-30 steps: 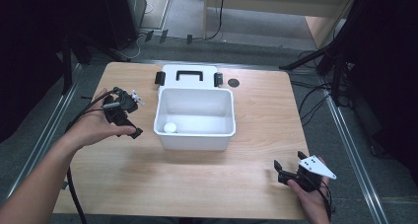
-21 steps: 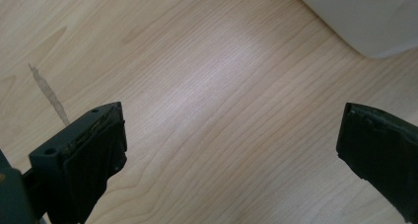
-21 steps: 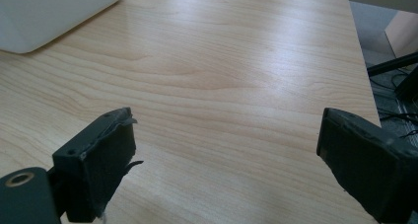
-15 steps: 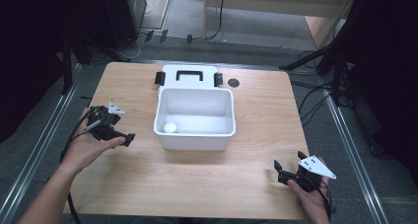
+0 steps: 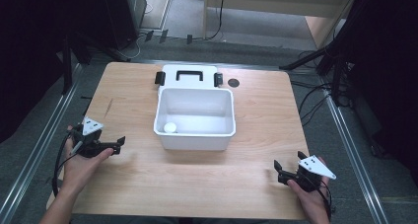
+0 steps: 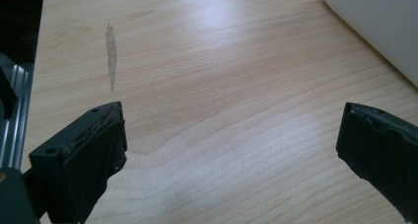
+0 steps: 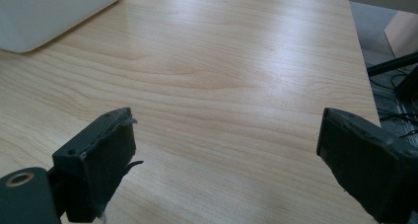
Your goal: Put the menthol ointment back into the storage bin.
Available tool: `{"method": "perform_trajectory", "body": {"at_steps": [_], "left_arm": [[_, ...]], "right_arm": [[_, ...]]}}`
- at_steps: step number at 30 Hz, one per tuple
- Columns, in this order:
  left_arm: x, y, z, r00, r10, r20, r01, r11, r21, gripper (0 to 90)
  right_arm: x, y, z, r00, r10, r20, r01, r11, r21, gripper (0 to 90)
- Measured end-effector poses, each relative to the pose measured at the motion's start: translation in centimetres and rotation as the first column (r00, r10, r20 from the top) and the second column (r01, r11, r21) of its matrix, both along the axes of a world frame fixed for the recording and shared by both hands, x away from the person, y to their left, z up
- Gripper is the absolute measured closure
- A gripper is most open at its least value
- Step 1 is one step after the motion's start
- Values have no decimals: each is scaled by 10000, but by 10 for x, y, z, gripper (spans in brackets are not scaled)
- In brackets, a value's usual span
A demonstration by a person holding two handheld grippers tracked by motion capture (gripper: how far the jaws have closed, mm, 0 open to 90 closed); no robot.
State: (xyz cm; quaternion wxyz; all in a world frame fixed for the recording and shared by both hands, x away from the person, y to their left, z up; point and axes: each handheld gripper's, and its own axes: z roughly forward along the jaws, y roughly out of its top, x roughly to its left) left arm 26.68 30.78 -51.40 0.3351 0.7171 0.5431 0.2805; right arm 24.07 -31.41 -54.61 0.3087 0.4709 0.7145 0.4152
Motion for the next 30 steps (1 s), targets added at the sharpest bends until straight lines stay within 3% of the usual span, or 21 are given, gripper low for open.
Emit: {"method": "perform_trajectory", "body": {"at_steps": [2,6,12,13,14,17,20,22,23,25,30], "left_arm": [[-7,3,-4,9984,350,450,-351,9994,5,0],[-25,12,-10,9857,1027,1338,-1012,9947,-178,0],[-41,16,-19,9746,1436,1717,-1438,9895,-110,0],[-47,18,-23,9673,1662,1917,-1674,9858,-100,0],[-47,18,-23,9673,1662,1917,-1674,9858,-100,0],[-56,24,-27,9562,2058,2081,-2073,9782,-148,0],[-61,27,-29,9519,2179,2154,-2197,9754,-158,0],[-69,32,-32,9413,2507,2260,-2536,9672,-166,0],[-69,32,-32,9413,2507,2260,-2536,9672,-166,0],[-75,39,-31,9347,2723,2286,-2691,9620,-456,1],[-77,41,-33,9318,2798,2311,-2744,9600,-560,1]], "right_arm": [[0,0,0,10000,-4,7,4,10000,-1,80],[0,0,0,10000,20,12,-20,10000,-4,80],[0,0,0,10000,27,-12,-27,10000,-1,80],[0,0,0,10000,58,20,-57,10000,-41,80],[0,1,0,10000,46,16,-46,10000,-49,80],[0,1,0,10000,33,10,-33,10000,-52,80],[0,1,0,10000,34,10,-34,10000,-58,80],[0,1,0,10000,34,19,-34,10000,-61,80],[0,1,0,10000,43,19,-43,10000,-61,80],[0,1,0,10000,41,39,-41,10000,-54,80],[0,-1,0,10000,-3,-9,3,10000,50,80]]}}
